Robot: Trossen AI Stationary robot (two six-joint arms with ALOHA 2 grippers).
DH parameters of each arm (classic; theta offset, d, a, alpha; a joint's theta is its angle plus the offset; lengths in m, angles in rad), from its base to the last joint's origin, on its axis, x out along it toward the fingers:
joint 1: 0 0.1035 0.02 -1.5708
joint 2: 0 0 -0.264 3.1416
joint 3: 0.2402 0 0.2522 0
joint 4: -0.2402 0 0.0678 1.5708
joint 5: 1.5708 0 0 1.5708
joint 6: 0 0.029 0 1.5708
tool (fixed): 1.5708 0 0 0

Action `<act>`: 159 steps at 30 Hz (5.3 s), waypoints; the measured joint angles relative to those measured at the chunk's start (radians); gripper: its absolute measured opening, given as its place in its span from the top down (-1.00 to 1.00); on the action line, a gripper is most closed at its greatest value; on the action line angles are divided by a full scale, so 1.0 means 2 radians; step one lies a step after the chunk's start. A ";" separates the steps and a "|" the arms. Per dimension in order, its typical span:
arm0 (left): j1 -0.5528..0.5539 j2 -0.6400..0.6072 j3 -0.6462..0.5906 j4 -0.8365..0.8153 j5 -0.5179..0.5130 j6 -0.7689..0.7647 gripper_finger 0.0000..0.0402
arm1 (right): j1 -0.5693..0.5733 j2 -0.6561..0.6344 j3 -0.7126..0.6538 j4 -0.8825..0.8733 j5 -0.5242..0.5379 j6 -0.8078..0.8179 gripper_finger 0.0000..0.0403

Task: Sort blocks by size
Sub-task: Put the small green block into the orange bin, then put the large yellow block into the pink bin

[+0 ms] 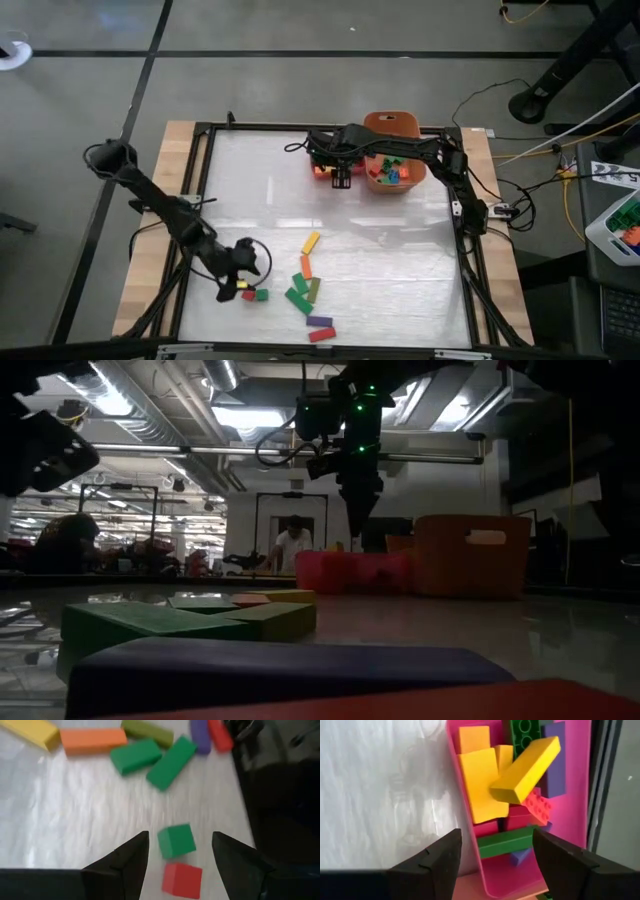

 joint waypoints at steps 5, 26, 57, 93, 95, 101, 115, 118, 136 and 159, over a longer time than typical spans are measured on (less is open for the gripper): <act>-0.018 0.079 0.058 -0.053 -0.015 -0.006 -0.01 | 0.006 0.000 0.000 0.001 -0.004 0.000 -0.21; -0.036 0.195 0.112 -0.062 -0.040 -0.056 -0.01 | 0.071 -0.007 0.000 -0.006 -0.004 0.000 -0.21; 0.138 0.214 0.175 0.005 -0.128 0.217 0.43 | 0.348 -0.010 0.000 -0.199 0.079 0.164 -0.21; 0.478 0.478 0.437 0.403 0.014 0.299 0.01 | 0.477 -0.057 -0.135 -0.166 0.155 0.273 -0.21; 0.480 0.471 0.437 0.362 0.014 0.287 -0.04 | 0.477 -0.057 -0.135 -0.161 0.155 0.273 -0.21; 0.480 0.389 0.437 0.146 0.047 0.291 -0.04 | 0.477 -0.057 -0.135 -0.082 0.155 0.222 -0.21; 0.401 0.064 0.204 -0.020 0.086 0.280 0.00 | 0.402 -0.056 -0.135 0.142 0.105 -0.093 -0.21; 0.374 -0.007 0.141 -0.018 0.084 0.264 -0.01 | 0.365 -0.056 -0.135 0.178 0.050 -0.153 -0.21; 0.240 -0.207 -0.033 -0.006 0.044 0.179 0.00 | 0.191 -0.052 -0.218 0.334 -0.154 -0.270 -0.21; 0.229 -0.207 -0.033 -0.005 0.020 0.181 0.00 | 0.179 -0.010 -0.252 0.414 -0.196 -0.264 -0.05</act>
